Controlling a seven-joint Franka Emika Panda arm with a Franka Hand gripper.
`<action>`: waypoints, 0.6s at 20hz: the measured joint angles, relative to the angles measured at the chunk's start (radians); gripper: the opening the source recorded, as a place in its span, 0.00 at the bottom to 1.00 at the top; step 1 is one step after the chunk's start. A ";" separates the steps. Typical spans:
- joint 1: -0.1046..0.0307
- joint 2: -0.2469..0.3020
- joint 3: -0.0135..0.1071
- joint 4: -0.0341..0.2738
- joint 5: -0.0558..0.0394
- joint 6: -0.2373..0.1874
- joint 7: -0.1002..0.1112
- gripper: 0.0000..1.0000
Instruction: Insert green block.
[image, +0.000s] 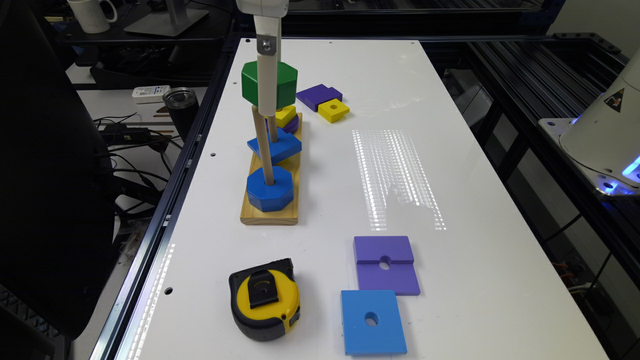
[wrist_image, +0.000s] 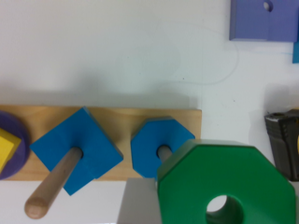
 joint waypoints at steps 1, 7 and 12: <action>0.000 0.007 0.000 0.008 0.0000 0.001 0.000 0.00; 0.001 0.033 0.001 0.036 -0.0003 0.001 0.000 0.00; 0.001 0.035 0.001 0.040 -0.0003 0.001 0.000 0.00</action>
